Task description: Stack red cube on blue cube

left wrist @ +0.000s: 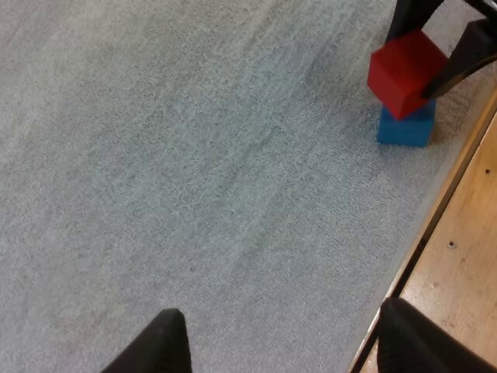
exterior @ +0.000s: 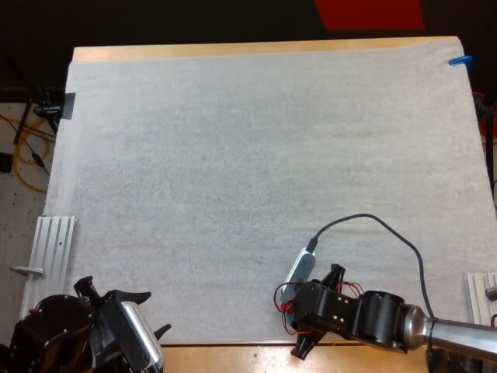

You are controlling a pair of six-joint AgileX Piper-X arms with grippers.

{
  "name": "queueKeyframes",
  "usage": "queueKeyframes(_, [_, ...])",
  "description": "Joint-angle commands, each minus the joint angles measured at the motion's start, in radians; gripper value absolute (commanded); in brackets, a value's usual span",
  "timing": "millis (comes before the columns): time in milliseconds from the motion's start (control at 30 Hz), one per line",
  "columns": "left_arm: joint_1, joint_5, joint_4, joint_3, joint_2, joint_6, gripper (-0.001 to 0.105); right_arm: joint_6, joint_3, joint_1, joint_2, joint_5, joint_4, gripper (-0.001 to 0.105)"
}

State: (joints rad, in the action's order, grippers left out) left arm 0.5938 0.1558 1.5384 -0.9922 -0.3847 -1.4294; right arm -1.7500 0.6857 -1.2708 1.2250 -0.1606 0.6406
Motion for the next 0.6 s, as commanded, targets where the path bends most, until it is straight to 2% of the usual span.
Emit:
queueKeyframes(0, [0.004,0.005,-0.003,0.0,-0.001,0.006,0.052,0.007,0.001,-0.001,-0.001,0.007,-0.01,0.027])
queueKeyframes(567, [0.004,0.005,-0.003,0.0,-0.001,0.006,0.052,0.049,-0.04,-0.001,0.002,0.007,-0.061,0.027])
